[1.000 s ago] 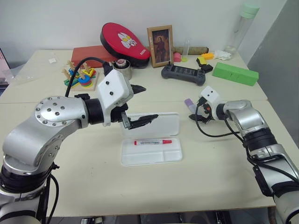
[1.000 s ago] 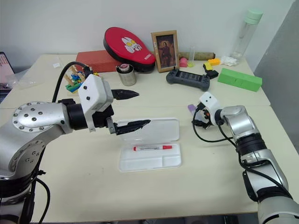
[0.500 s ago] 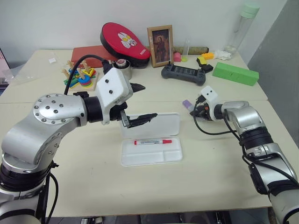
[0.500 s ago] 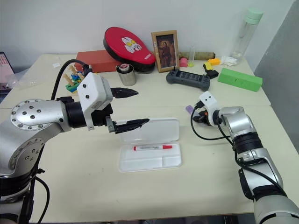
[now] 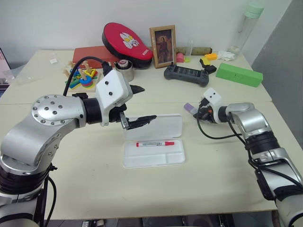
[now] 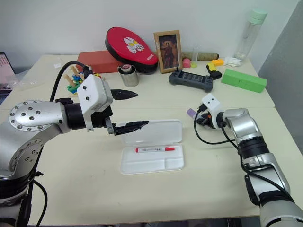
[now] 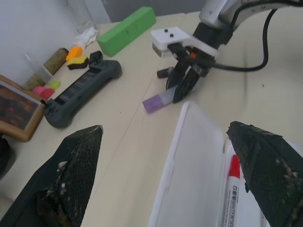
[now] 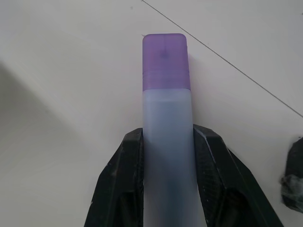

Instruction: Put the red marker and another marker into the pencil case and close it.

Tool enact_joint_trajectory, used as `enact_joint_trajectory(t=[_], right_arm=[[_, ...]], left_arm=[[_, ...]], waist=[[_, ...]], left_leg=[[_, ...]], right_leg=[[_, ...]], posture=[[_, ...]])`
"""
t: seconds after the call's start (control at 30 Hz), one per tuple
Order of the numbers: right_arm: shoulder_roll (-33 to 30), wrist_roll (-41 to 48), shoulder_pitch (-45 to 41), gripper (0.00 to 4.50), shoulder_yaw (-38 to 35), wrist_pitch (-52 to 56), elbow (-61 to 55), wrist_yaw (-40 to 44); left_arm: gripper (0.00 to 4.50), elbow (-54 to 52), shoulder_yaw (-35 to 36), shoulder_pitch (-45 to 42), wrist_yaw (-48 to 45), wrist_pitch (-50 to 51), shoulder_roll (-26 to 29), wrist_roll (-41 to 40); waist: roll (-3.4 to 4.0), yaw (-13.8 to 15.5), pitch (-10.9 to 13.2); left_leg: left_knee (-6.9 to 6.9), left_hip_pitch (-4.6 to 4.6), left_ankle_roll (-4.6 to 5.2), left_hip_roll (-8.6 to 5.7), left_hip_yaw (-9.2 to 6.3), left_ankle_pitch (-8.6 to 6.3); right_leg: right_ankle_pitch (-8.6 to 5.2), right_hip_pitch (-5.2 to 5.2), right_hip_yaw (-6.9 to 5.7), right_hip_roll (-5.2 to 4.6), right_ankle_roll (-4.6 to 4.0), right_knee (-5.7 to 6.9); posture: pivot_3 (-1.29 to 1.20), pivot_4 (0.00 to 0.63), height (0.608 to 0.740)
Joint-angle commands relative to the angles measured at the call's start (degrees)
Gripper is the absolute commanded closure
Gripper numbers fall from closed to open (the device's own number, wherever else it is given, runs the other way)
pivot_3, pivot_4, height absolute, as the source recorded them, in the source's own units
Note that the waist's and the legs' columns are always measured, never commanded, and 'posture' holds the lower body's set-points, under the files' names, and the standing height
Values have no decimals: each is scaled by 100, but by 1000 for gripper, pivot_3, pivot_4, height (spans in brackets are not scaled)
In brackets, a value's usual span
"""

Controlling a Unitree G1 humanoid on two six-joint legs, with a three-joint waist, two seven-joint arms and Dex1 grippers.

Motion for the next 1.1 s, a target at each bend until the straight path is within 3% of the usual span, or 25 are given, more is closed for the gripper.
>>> enact_joint_trajectory(t=[0.03,0.2,0.37,0.47,0.67,0.87,1.1], right_arm=[[-462,289,102,3424,-185,73,-1048,536],[-995,629,413,3424,-231,182,-2047,1009],[-1948,1443,987,3424,-514,-174,-3556,2238],[-1696,2203,970,3424,-576,125,-4288,2324],[-888,2530,620,3424,-192,842,-4722,1543],[-565,2578,513,3424,204,991,-4677,1270],[279,2503,450,3424,932,1198,-4170,855]], left_arm=[[0,44,460,117,-145,-119,281,20],[0,177,680,275,-208,-228,449,55],[0,349,728,292,-274,-425,534,169],[0,474,637,343,-294,-622,516,301],[0,739,505,279,-357,-856,449,445],[0,1017,389,160,-494,-1031,443,576],[0,1492,111,-150,-840,-1310,498,813]], waist=[[0,-1,0],[0,1,0],[2,56,2],[3,29,2],[3,-4,2],[2,57,2],[2,17,1]], left_leg=[[0,0,0,0,0,0],[-1,1,0,0,1,0],[1,-1,0,0,0,0],[2,1,1,1,0,-1],[9,7,1,1,2,2],[8,4,2,1,0,1],[6,4,2,1,-1,2]], right_leg=[[0,1,-1,0,0,1],[0,1,0,-1,0,1],[-2,3,-1,-1,3,-3],[-2,6,-2,0,3,-2],[-2,8,3,1,3,3],[-2,8,-1,0,3,-1],[-2,5,0,2,2,3]], posture=[[0,150,740],[0,150,740],[0,150,740],[0,150,740],[0,150,740],[0,150,740],[0,150,740]])
